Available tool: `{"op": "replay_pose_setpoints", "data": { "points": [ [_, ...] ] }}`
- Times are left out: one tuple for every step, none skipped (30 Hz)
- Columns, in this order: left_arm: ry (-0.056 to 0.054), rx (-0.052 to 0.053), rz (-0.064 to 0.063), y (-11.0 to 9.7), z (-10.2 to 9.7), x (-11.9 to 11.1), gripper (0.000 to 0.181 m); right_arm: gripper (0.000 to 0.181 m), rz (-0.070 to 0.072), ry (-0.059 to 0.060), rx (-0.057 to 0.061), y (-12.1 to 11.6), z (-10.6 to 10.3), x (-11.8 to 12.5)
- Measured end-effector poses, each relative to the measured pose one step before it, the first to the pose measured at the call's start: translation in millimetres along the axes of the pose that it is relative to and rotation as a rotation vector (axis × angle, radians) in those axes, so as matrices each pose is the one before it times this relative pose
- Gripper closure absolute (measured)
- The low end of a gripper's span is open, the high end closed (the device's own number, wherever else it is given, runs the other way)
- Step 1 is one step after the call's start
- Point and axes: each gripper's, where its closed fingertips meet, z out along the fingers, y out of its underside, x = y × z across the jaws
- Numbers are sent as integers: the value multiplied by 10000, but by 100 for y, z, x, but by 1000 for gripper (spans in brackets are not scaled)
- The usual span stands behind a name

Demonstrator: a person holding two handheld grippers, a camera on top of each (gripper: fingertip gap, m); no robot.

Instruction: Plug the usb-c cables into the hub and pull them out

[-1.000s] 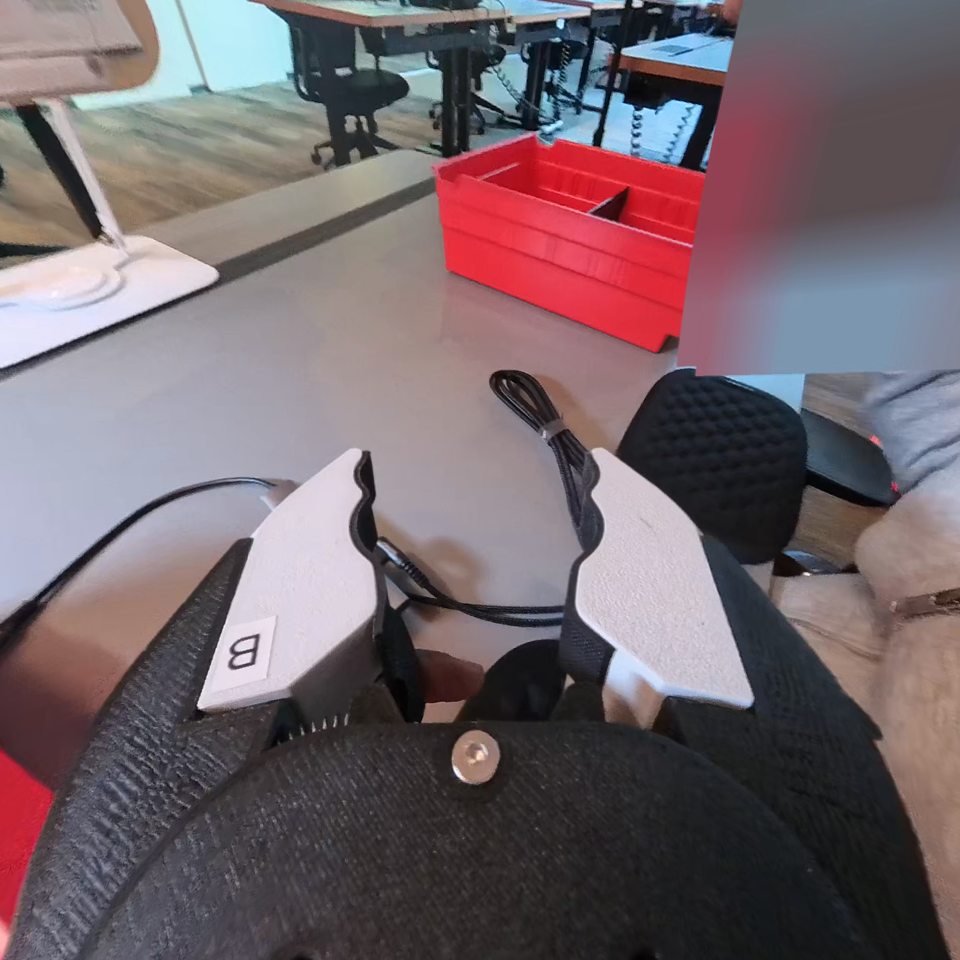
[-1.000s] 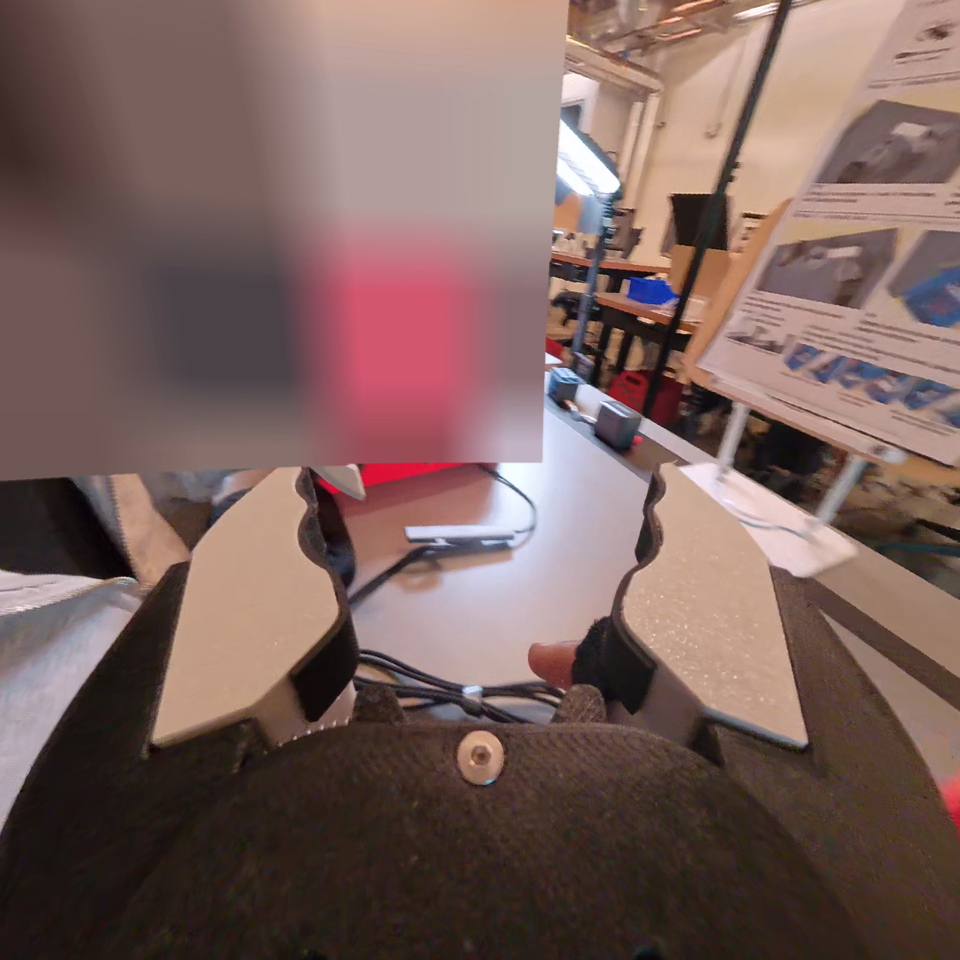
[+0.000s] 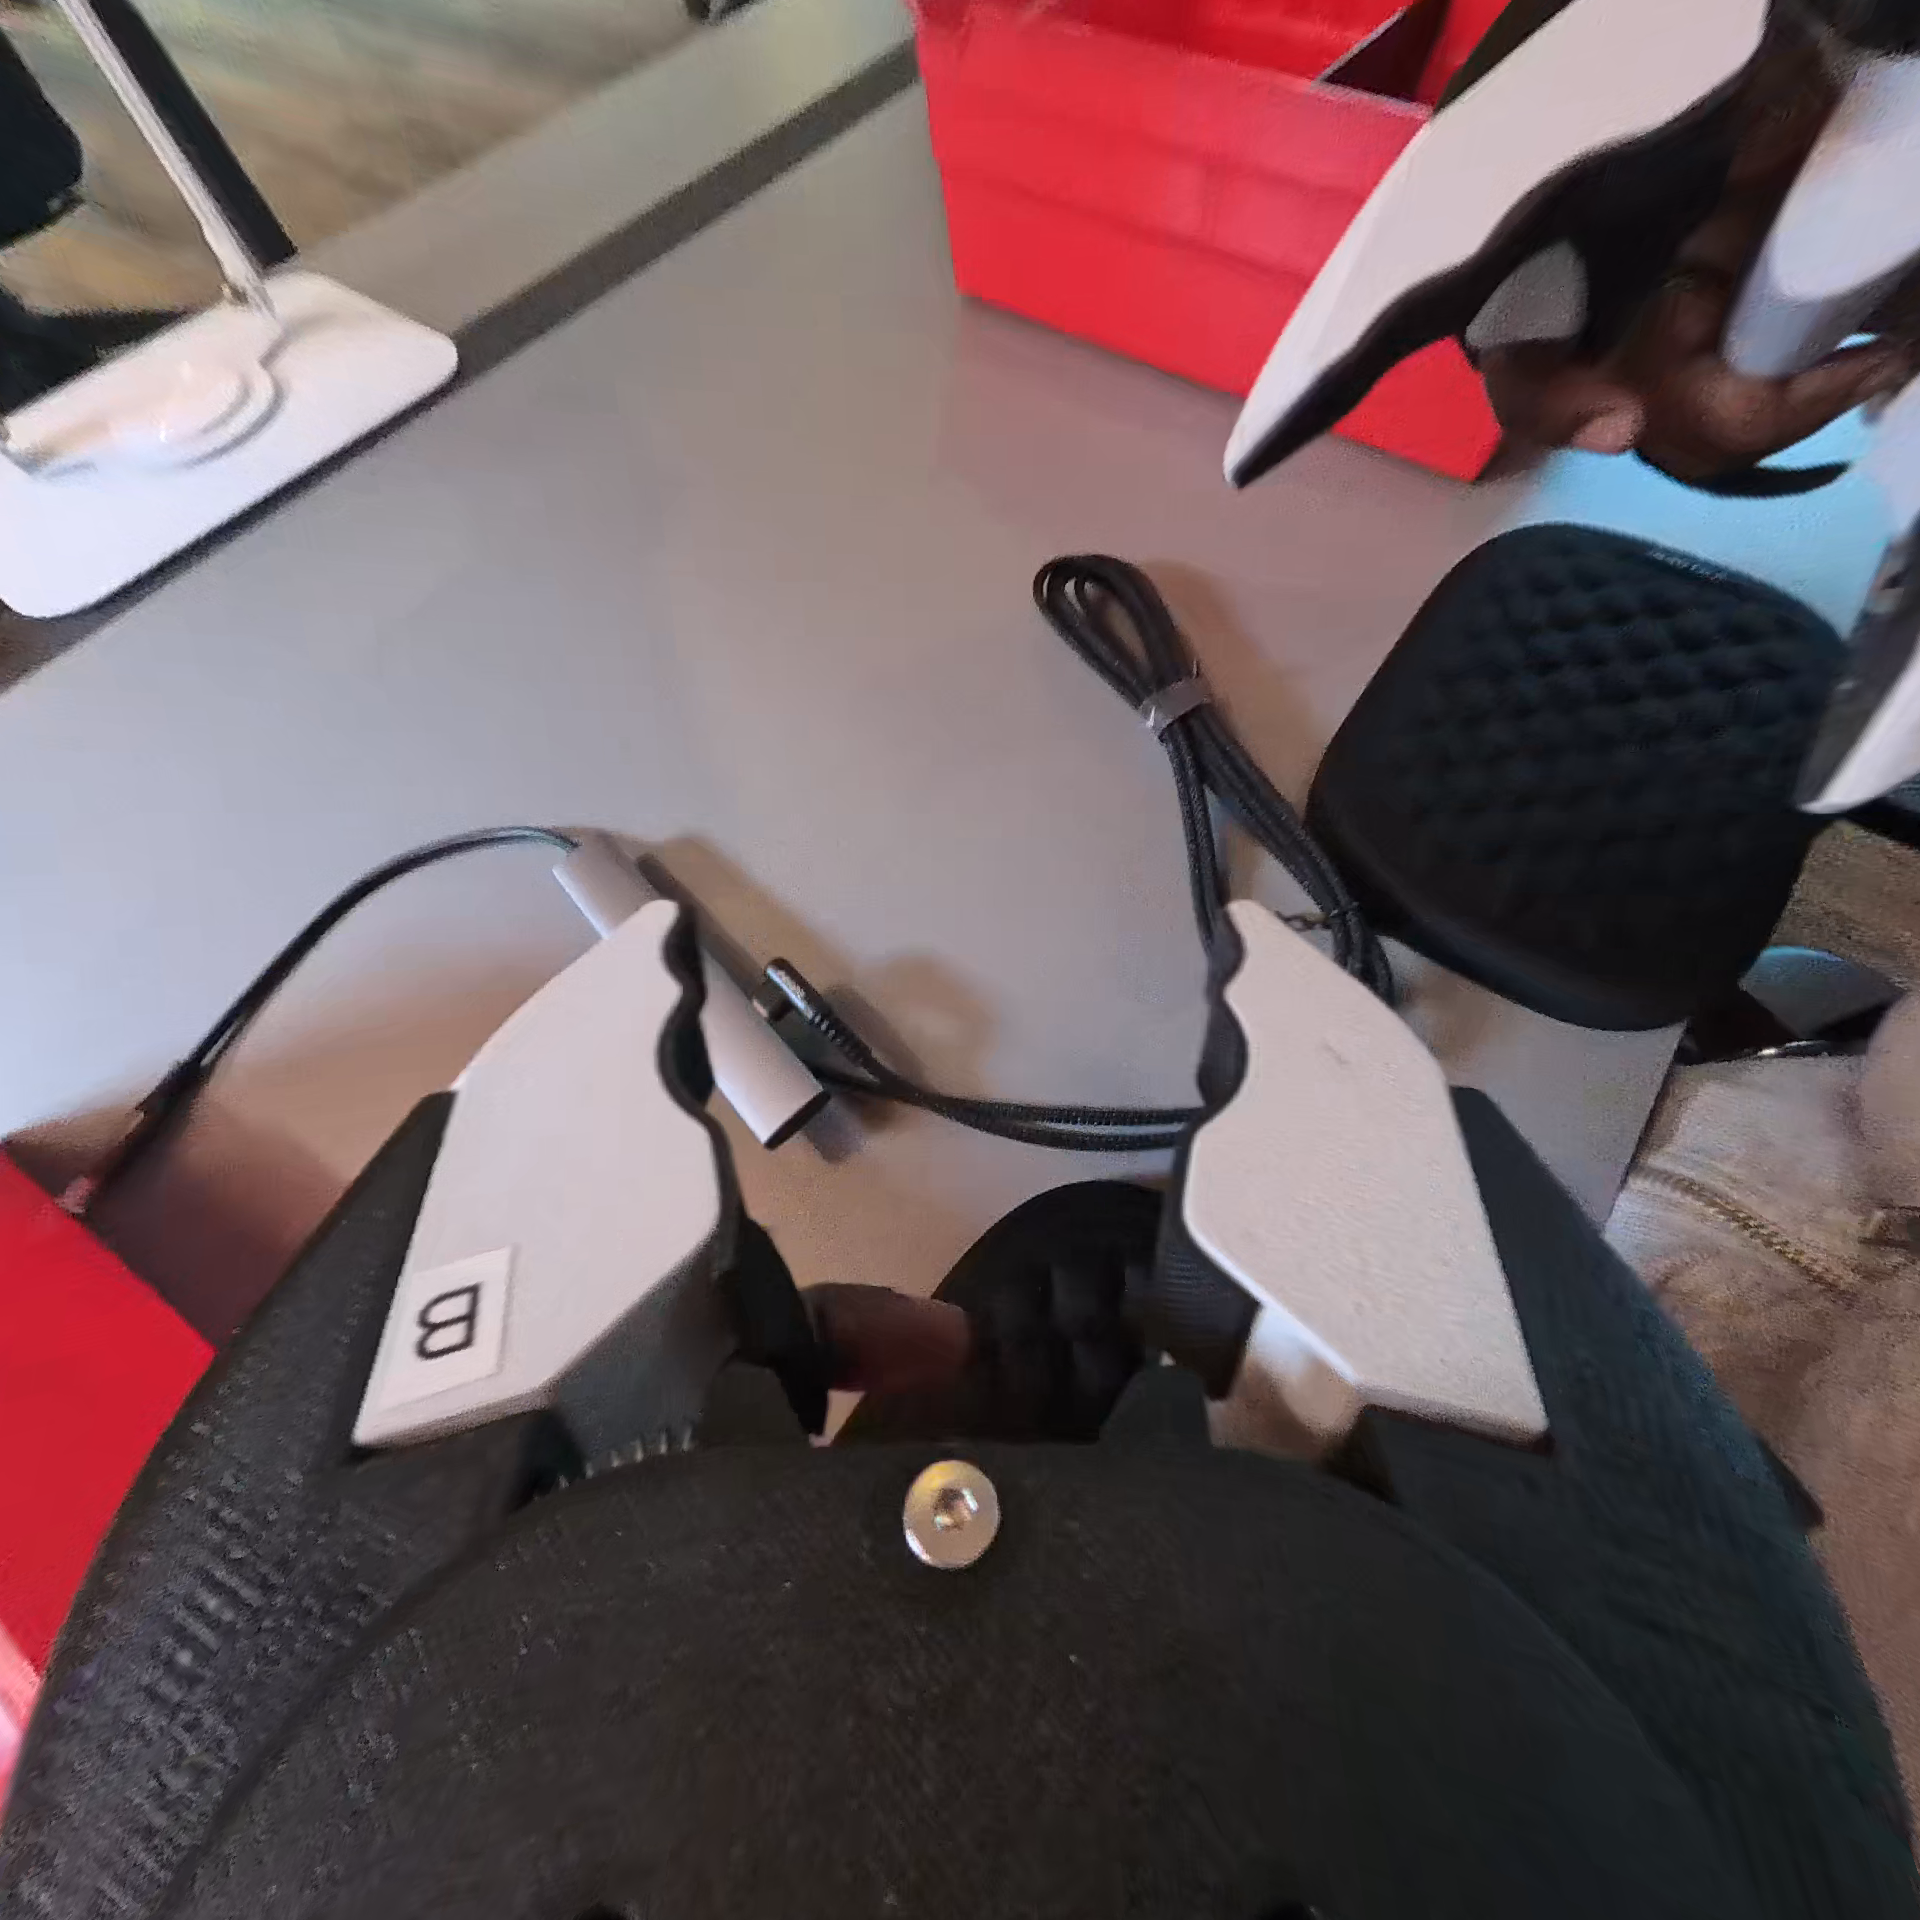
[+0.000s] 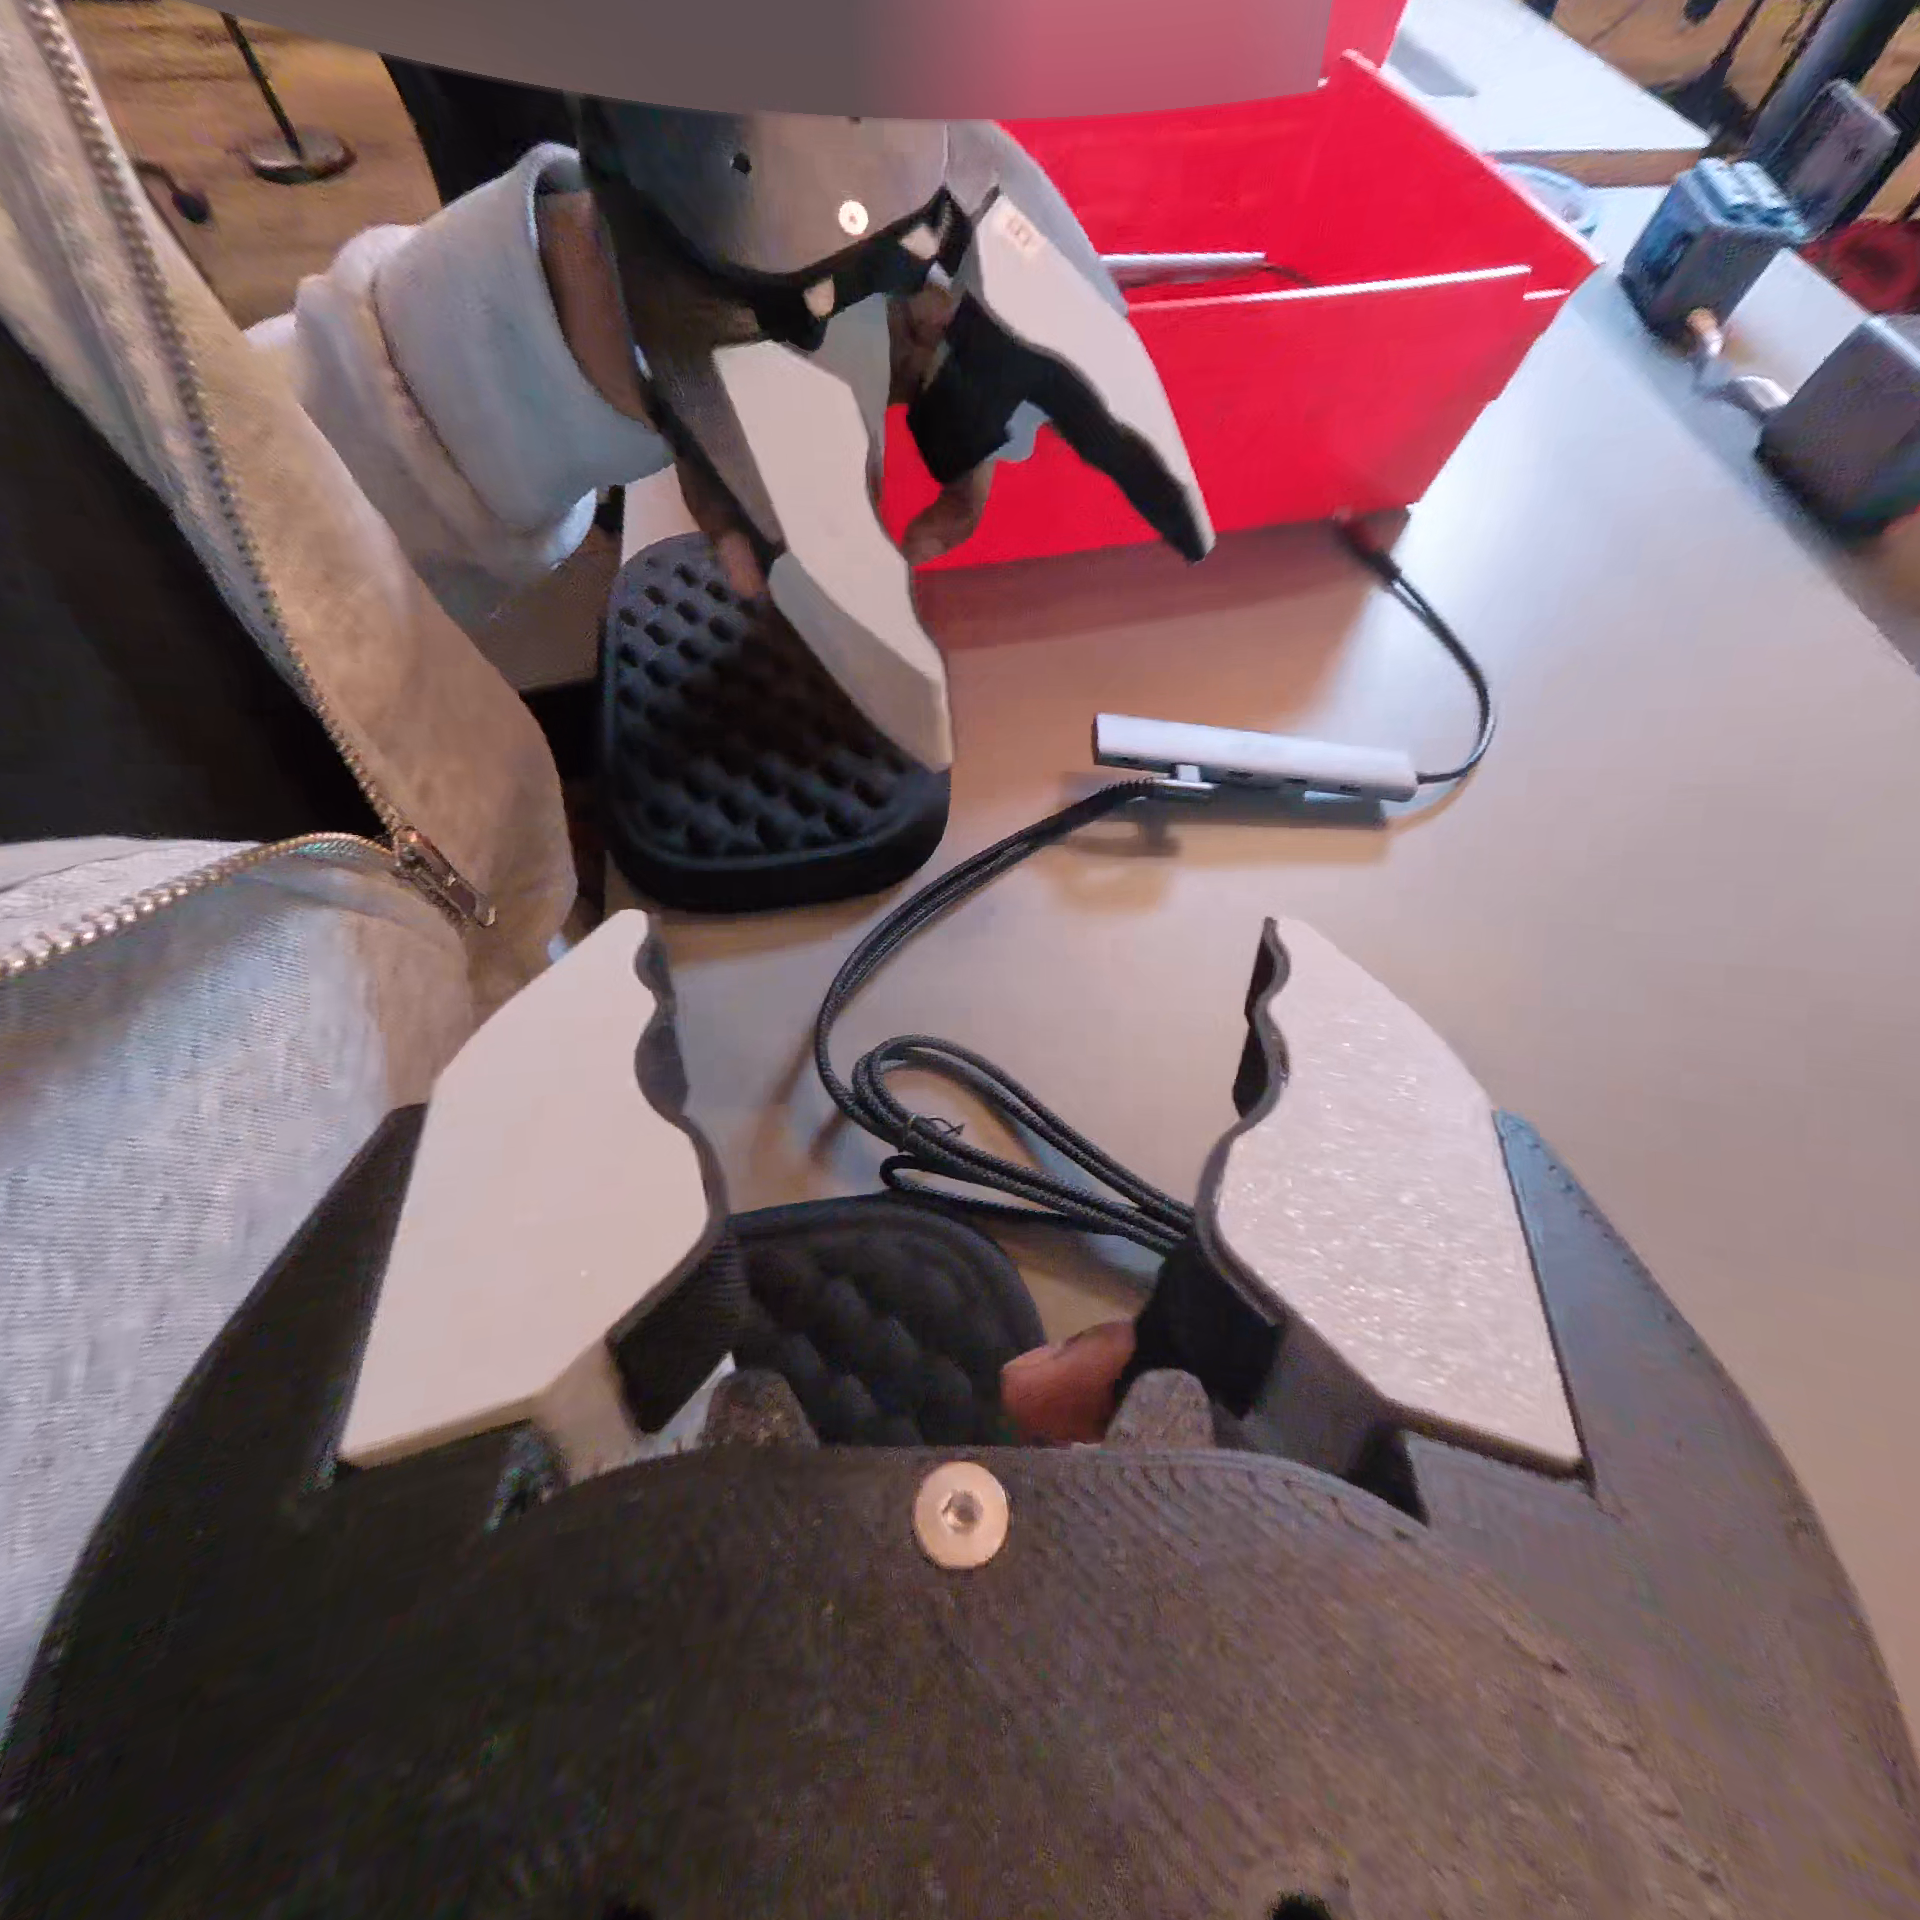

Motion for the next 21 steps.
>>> {"op": "replay_pose_setpoints", "data": {
  "points": [
    [-101,-132,-34,289,213,-149,83,77,47,183,70,-41,-32,338],
    [-128,-49,-2,136,111,-164,83,83,-15,227,-4,43,-176,402],
    [-28,0,95,49,-34,-18,96,108,-120,254,-100,179,-301,425],
    [-13,292,189,-333,-212,-5,151,159,-324,249,-87,221,-361,350],
    [-54,521,-76,-734,-243,-124,181,181,-395,329,-13,105,-328,376],
    [12,320,-259,-549,-172,-148,181,181,-271,240,-39,111,-239,265],
    [-50,185,-232,-341,-129,-285,181,181,-84,83,-42,81,-151,95],
    [-179,136,-193,-208,-51,-455,173,164,45,137,147,-141,-103,214],
    [-92,-68,-185,106,67,-301,148,129,135,7,177,-166,-16,57],
    [103,-367,-104,533,226,55,118,99,310,-226,-124,220,100,-193],
    [94,-449,21,666,307,113,102,89,401,-168,-402,591,167,-34],
    [-56,-227,151,446,285,70,99,87,213,32,-332,594,189,206],
    [-42,-63,229,250,211,194,99,90,-46,-49,-189,468,190,-16],
    [59,-89,170,211,185,325,99,93,-72,-113,-161,405,212,-163],
    [83,-139,61,196,192,269,99,95,12,-35,-194,368,226,-38],
    [44,-103,24,134,155,145,99,97,45,45,-206,369,206,107],
    [26,-49,23,67,117,76,100,108,51,36,-246,476,185,123],
    [40,-3,10,6,63,78,102,129,54,-1,-305,627,173,111],
    [60,34,-3,-40,35,88,105,153,39,31,-299,691,215,205],
    [34,44,-21,-47,1,33,106,176,10,126,-260,670,263,340],
    [-13,30,-19,-28,-28,-42,107,181,-32,195,-229,608,297,401]
  ]
}}
